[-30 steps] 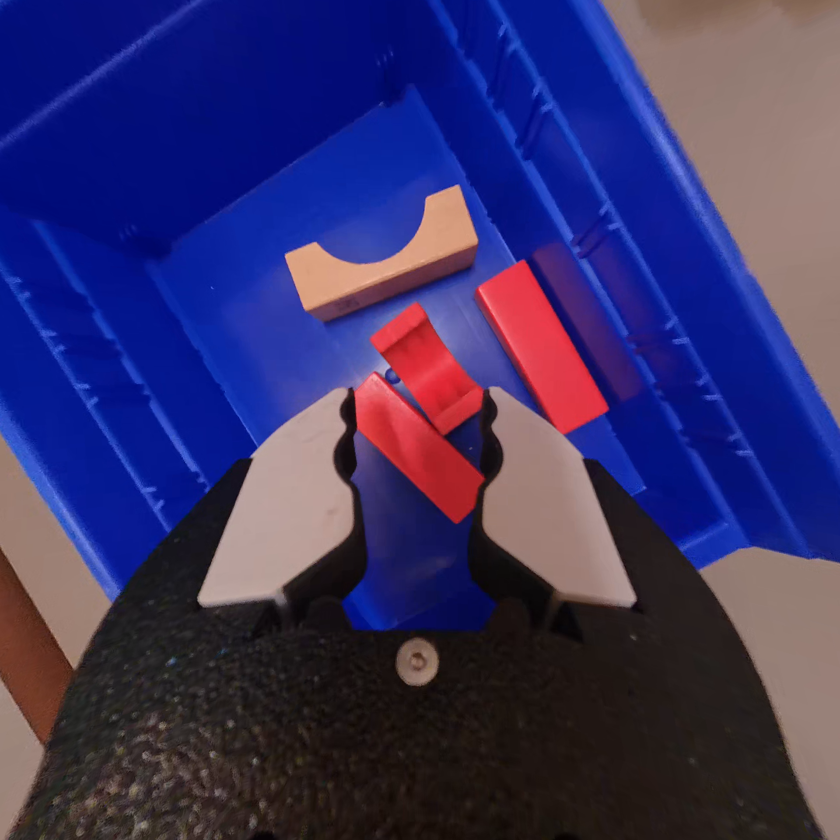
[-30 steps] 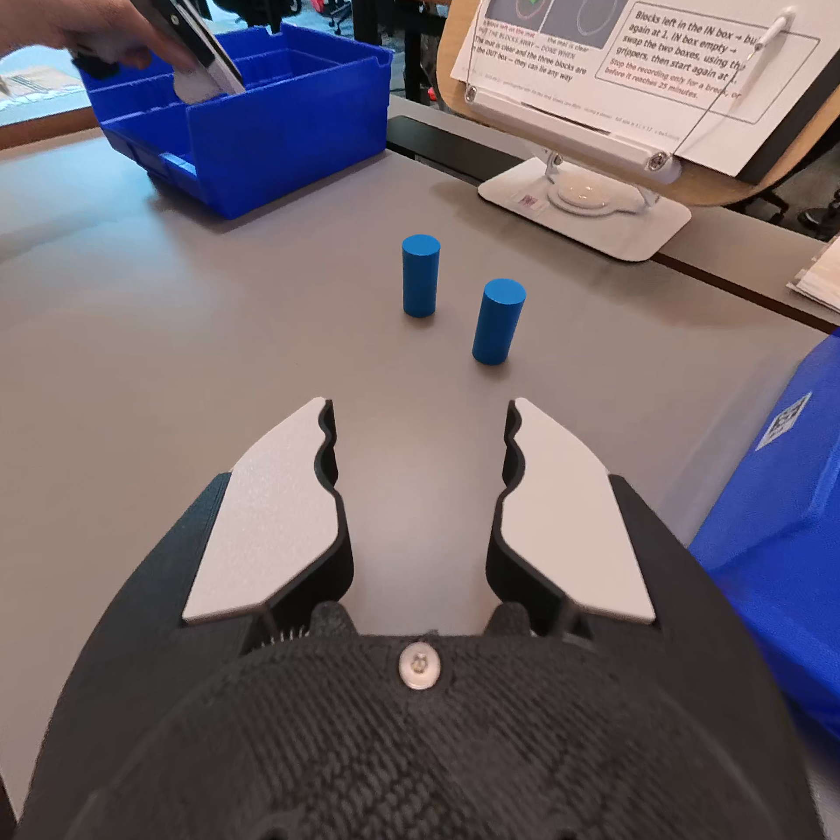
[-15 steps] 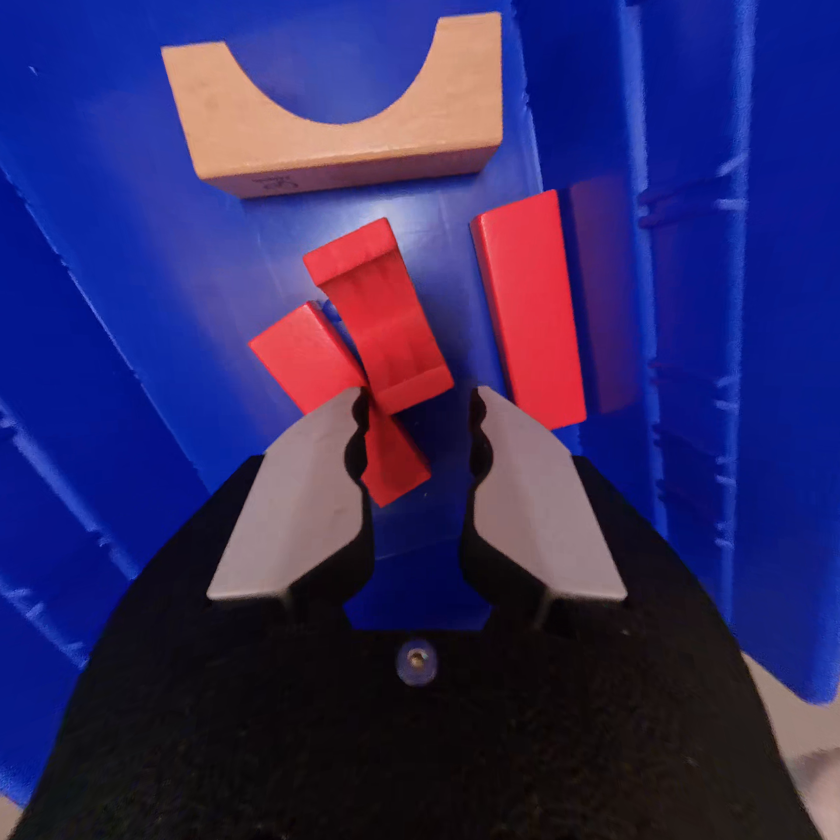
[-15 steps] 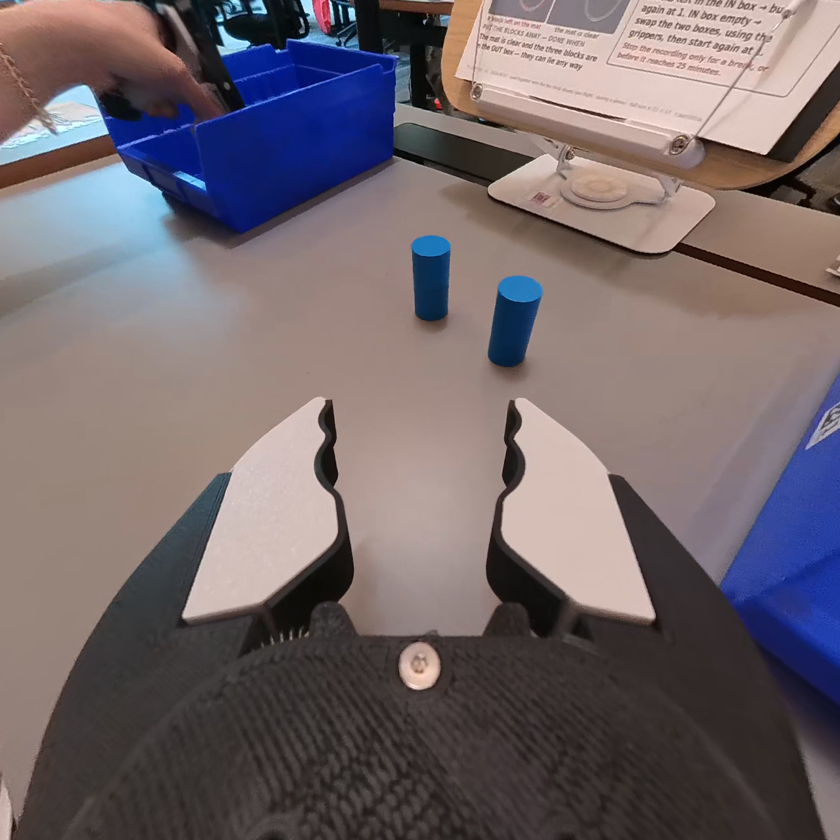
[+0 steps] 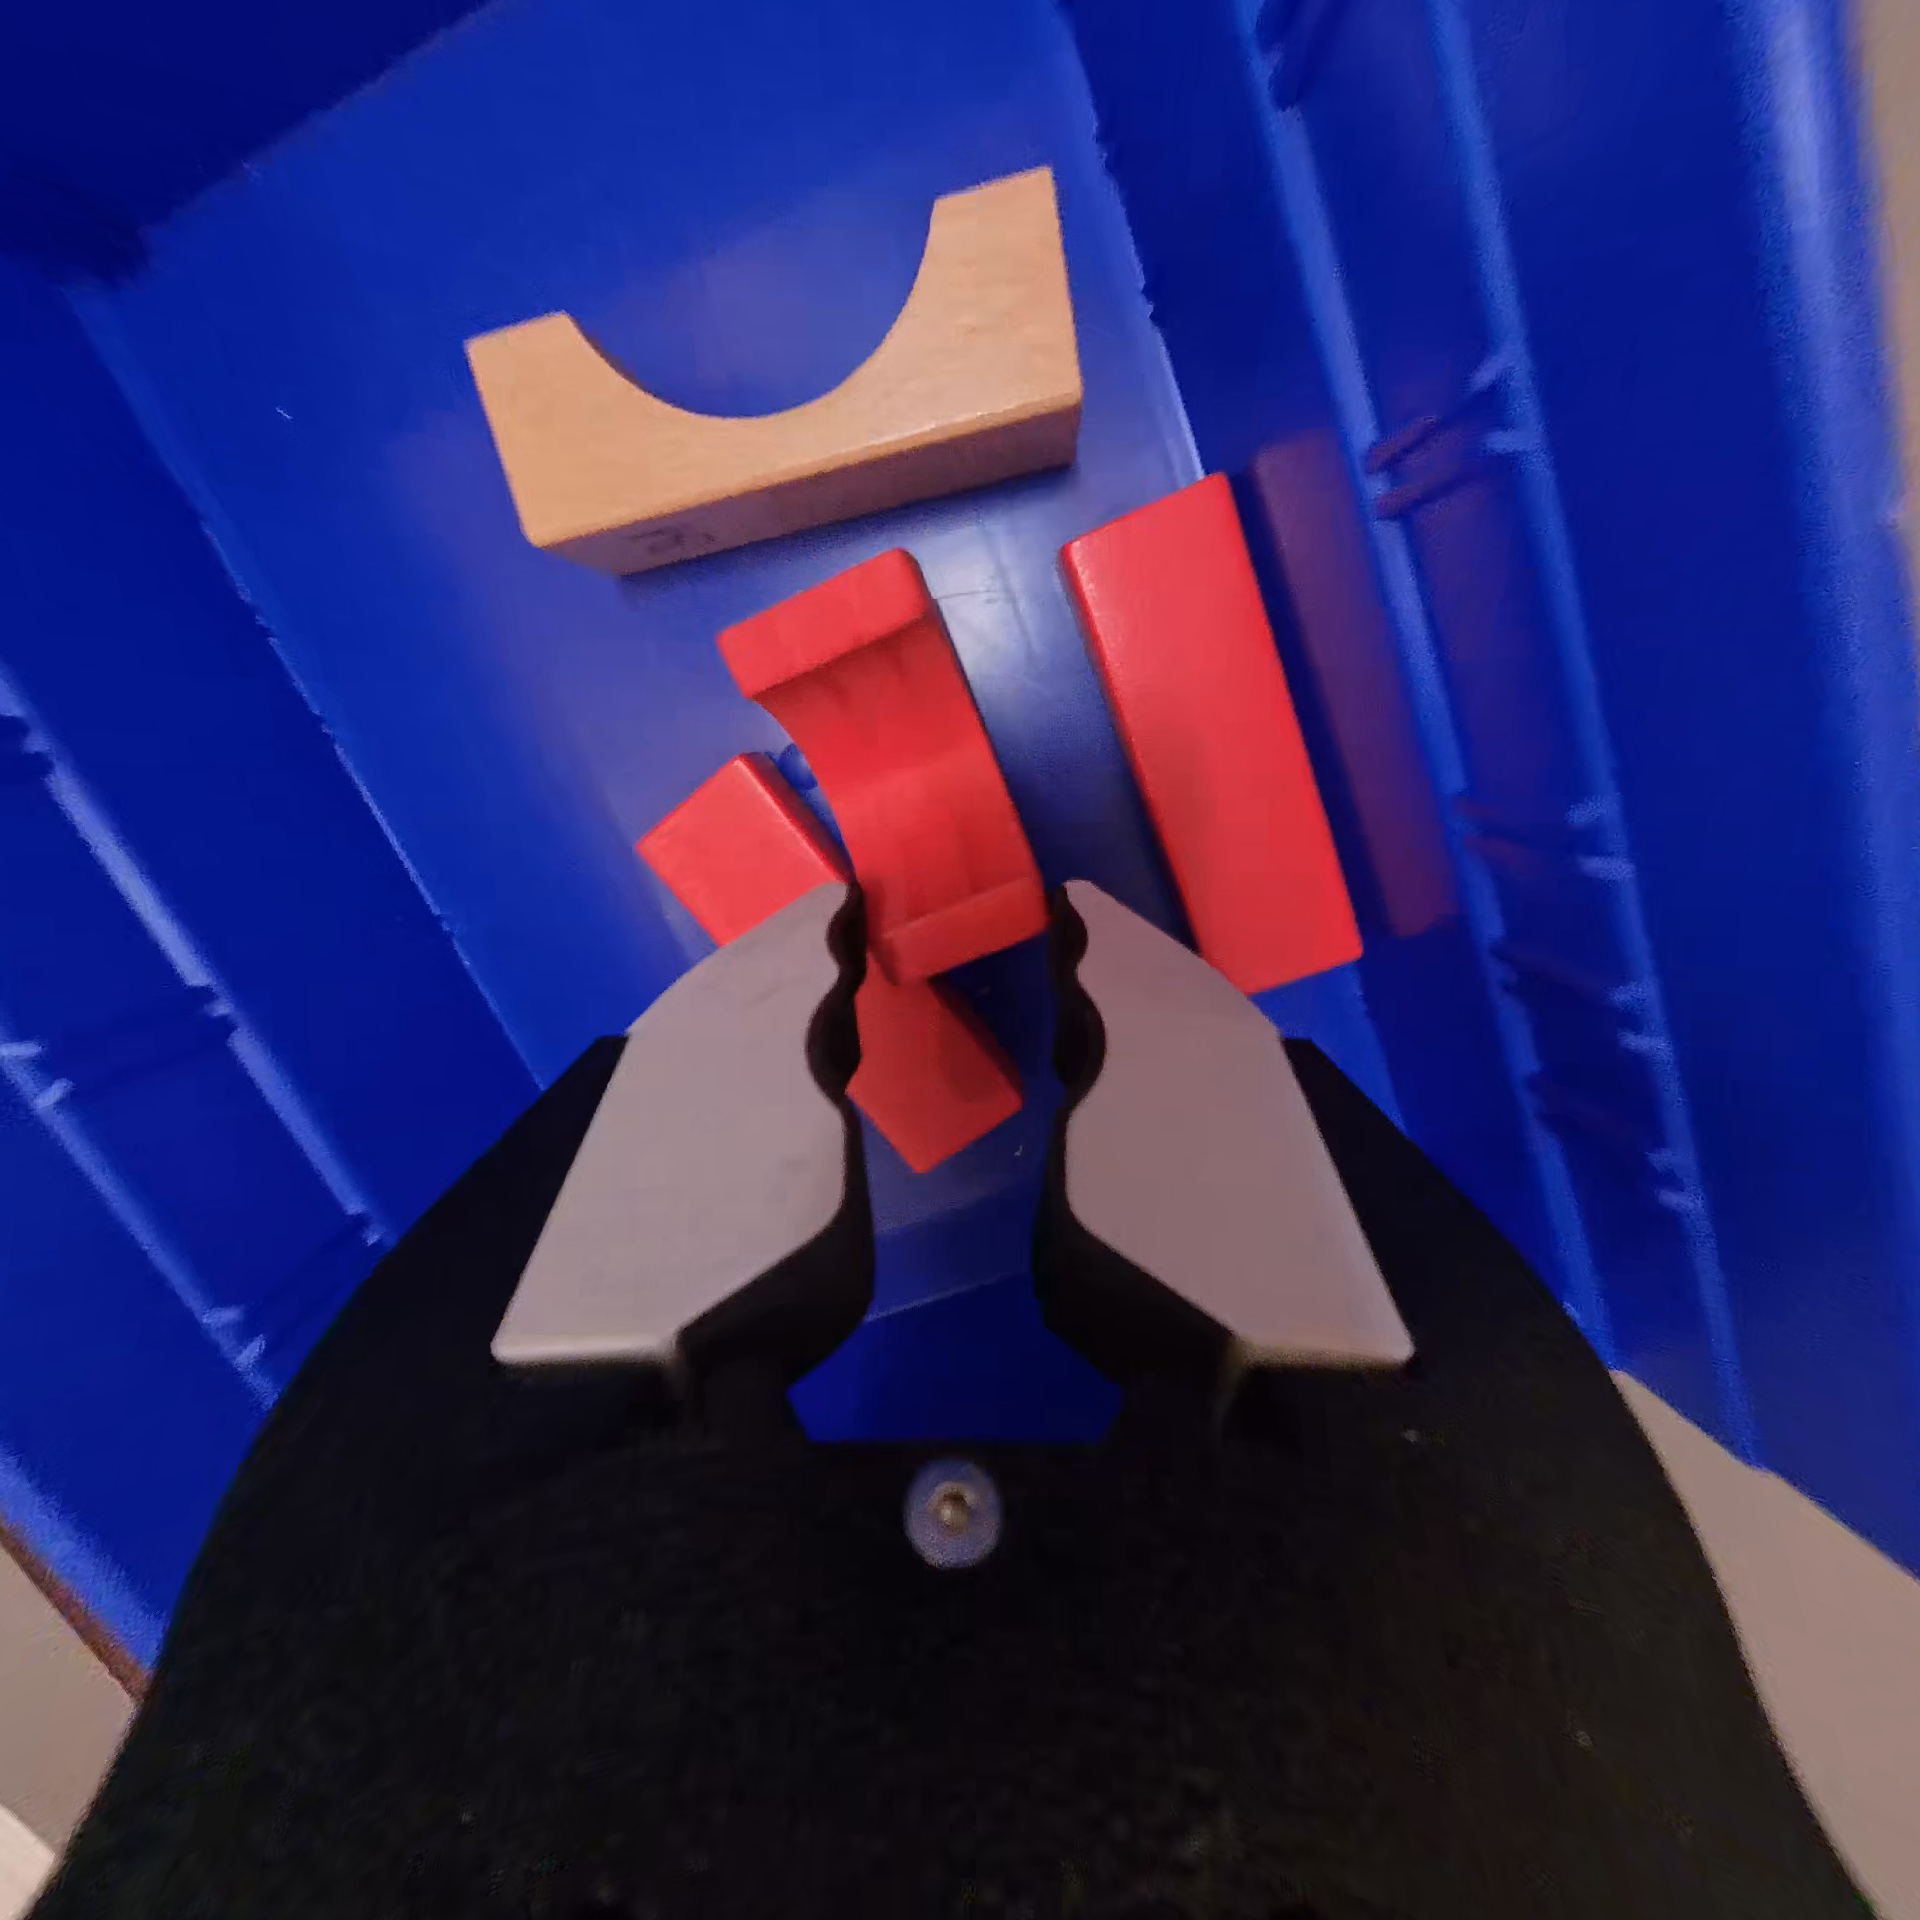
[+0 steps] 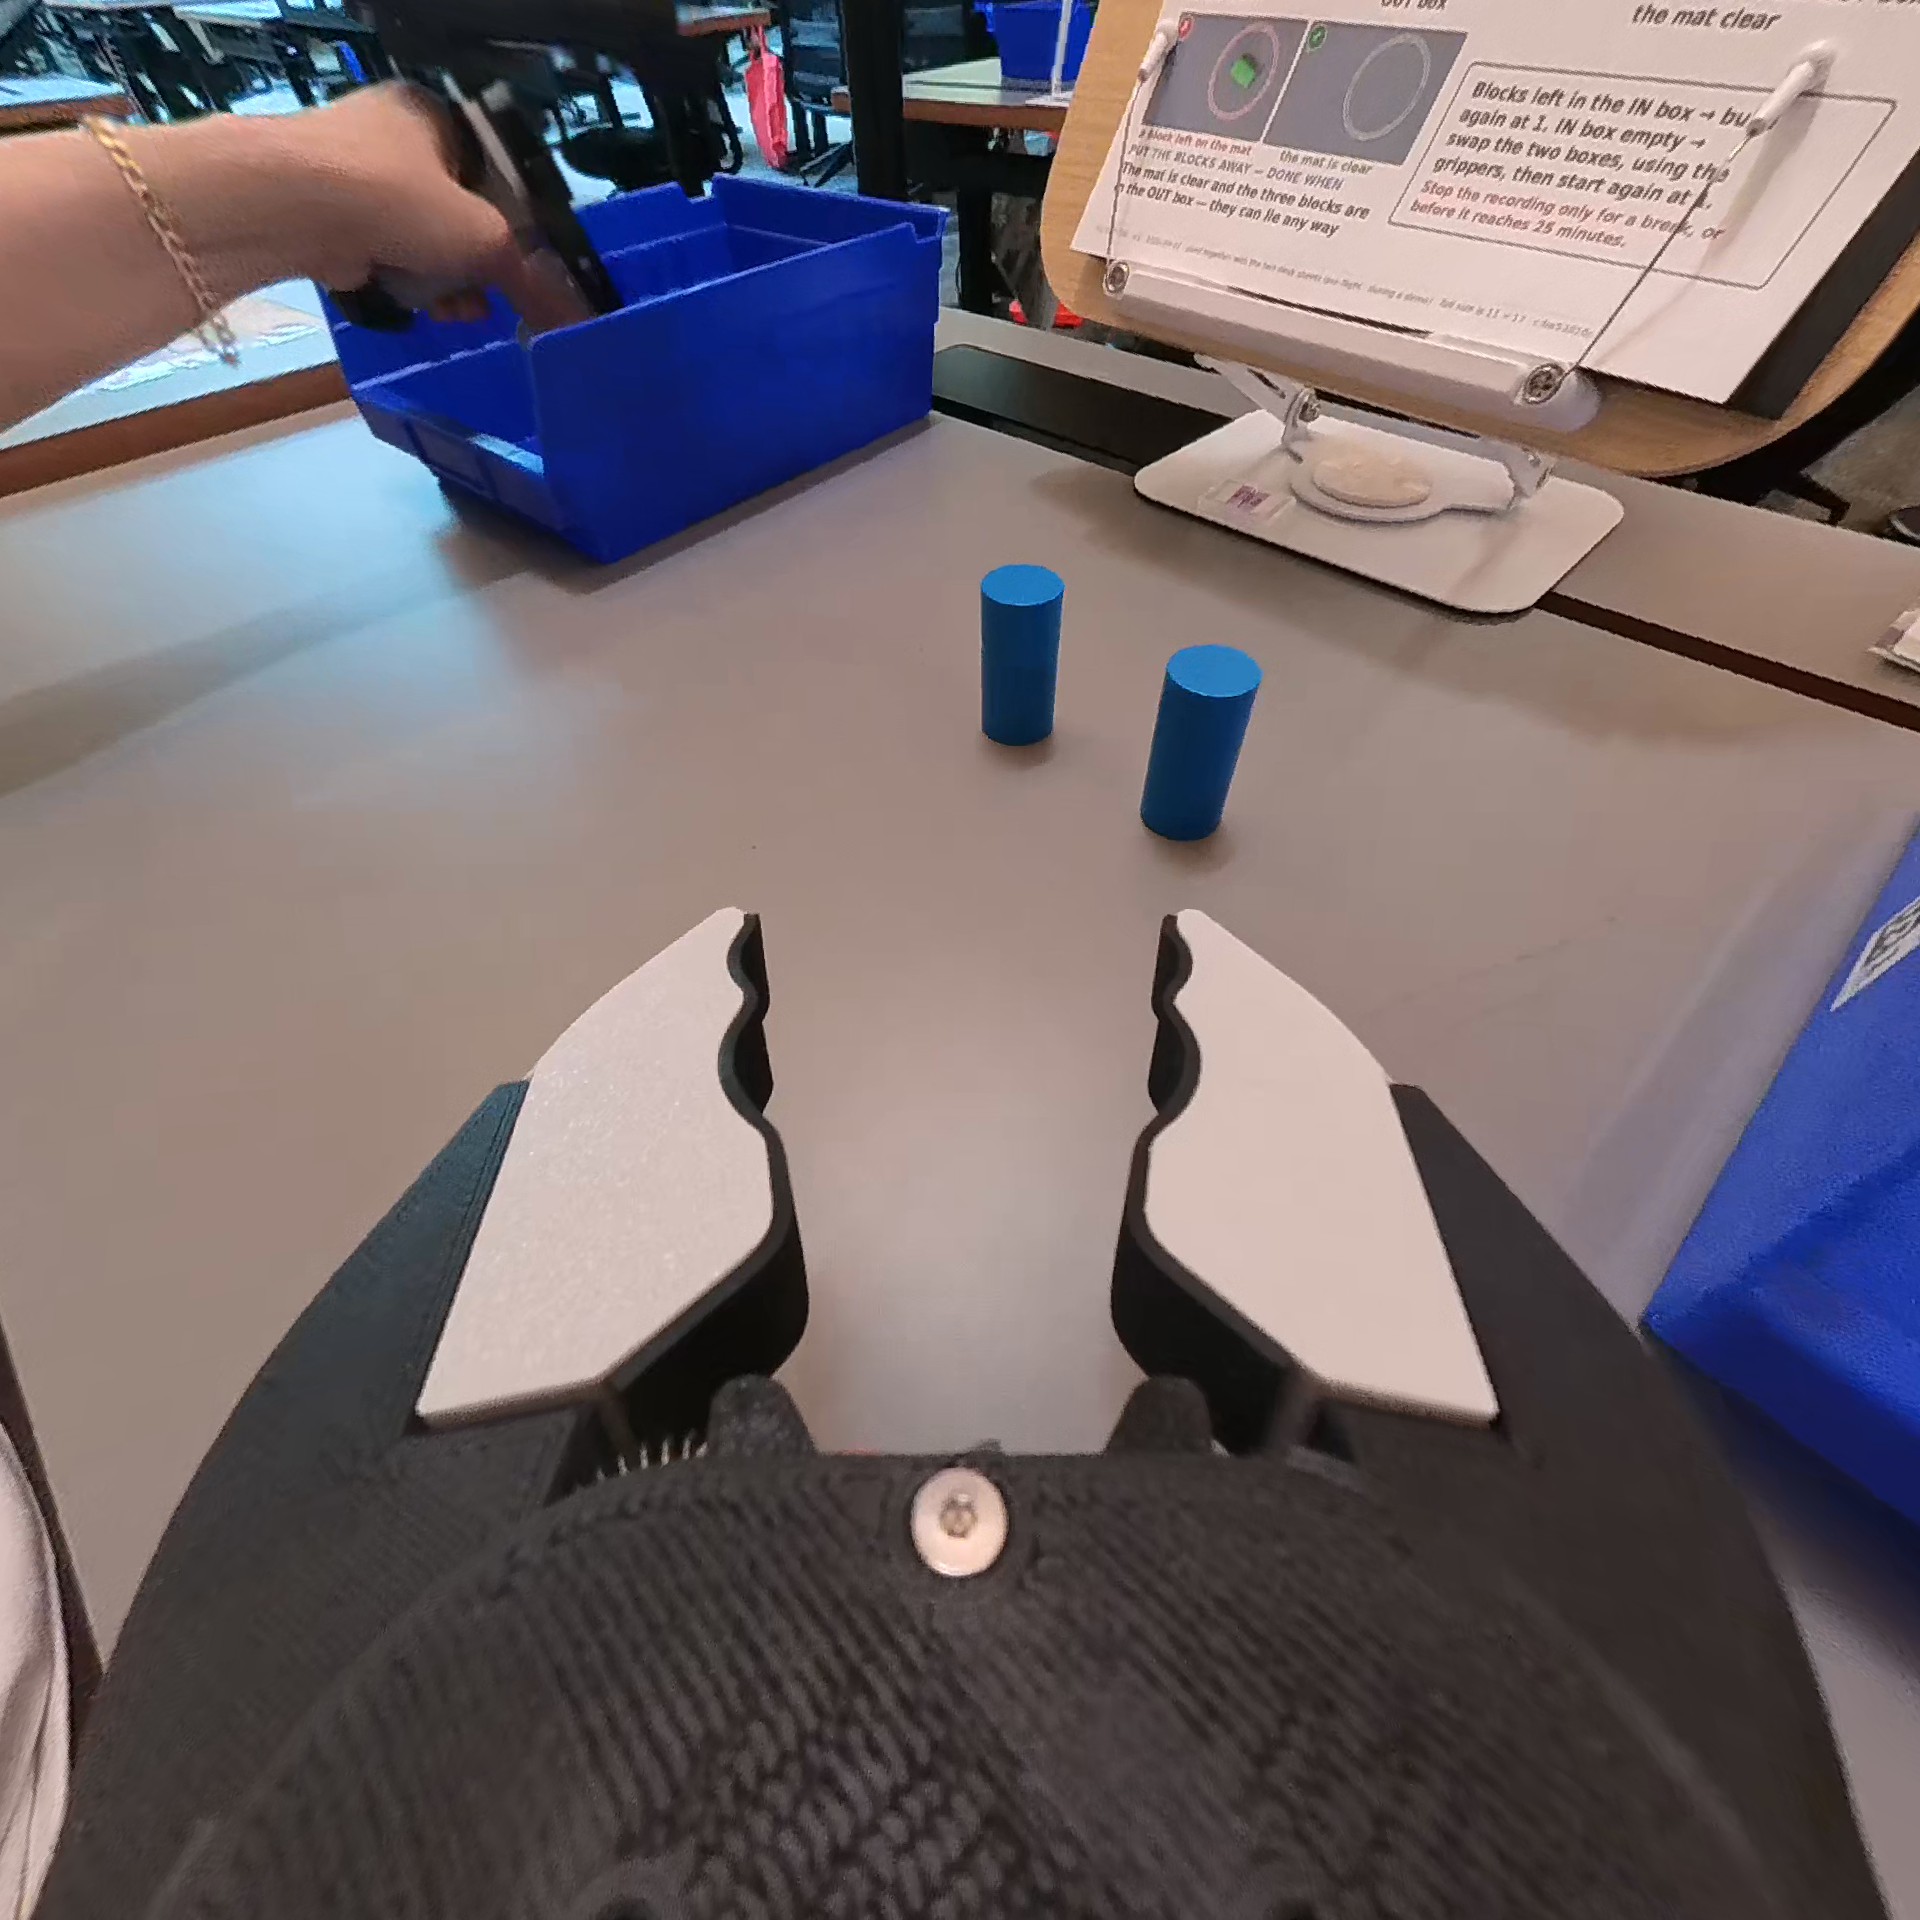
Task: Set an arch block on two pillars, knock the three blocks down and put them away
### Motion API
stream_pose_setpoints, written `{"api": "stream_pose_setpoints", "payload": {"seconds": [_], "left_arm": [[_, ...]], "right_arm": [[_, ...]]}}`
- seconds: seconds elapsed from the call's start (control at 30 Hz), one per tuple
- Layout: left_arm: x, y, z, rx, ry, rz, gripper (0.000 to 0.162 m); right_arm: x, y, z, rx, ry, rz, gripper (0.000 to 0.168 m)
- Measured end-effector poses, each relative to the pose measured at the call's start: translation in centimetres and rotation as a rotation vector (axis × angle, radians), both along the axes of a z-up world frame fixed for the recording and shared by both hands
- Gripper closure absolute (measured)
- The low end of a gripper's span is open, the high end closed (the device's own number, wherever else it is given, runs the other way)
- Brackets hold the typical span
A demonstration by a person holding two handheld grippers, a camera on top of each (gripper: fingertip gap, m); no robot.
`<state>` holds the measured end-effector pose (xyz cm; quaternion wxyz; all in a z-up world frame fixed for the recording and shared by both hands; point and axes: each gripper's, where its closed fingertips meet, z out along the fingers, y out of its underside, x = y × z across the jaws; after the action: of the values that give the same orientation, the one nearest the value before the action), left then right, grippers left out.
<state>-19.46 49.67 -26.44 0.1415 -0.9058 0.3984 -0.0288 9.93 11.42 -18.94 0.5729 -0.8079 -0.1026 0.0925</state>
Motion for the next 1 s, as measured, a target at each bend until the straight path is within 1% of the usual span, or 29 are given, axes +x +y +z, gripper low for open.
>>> {"api": "stream_pose_setpoints", "payload": {"seconds": [0.03,0.17,0.23,0.3,0.37,0.47,0.57,0.67,0.77,0.87,1.0], "left_arm": [[0.1,0.0,0.7,0.023,-0.027,-0.008,0.128],[0.6,-1.0,4.9,0.117,-0.197,-0.04,0.128],[1.3,-2.3,7.8,0.166,-0.326,-0.073,0.128],[2.6,-4.6,11.0,0.215,-0.469,-0.143,0.129],[4.3,-7.8,14.0,0.253,-0.602,-0.249,0.129],[7.5,-14.3,17.9,0.272,-0.831,-0.454,0.129],[10.1,-21.0,20.7,0.26,-1.067,-0.653,0.129],[11.6,-25.6,21.9,0.279,-1.234,-0.773,0.129],[12.7,-28.5,21.6,0.298,-1.321,-0.861,0.129],[13.4,-30.1,21.2,0.304,-1.365,-0.914,0.129],[14.0,-30.8,20.8,0.282,-1.383,-0.927,0.129]], "right_arm": [[0.1,0.0,0.2,0.007,0.009,-0.003,0.096],[-0.8,0.4,0.8,0.034,0.065,0.02,0.097],[-1.8,1.2,1.4,0.051,0.087,0.042,0.096],[-3.1,2.4,2.5,0.089,0.138,0.081,0.096],[-5.0,3.8,4.2,0.134,0.241,0.15,0.096],[-8.1,6.2,7.2,0.182,0.432,0.272,0.097],[-10.9,8.2,9.7,0.206,0.583,0.384,0.097],[-13.4,9.3,11.7,0.223,0.672,0.469,0.097],[-14.9,9.6,13.4,0.272,0.742,0.504,0.104],[-15.2,9.6,14.1,0.288,0.784,0.519,0.11],[-15.6,8.7,14.3,0.305,0.771,0.572,0.118]]}}
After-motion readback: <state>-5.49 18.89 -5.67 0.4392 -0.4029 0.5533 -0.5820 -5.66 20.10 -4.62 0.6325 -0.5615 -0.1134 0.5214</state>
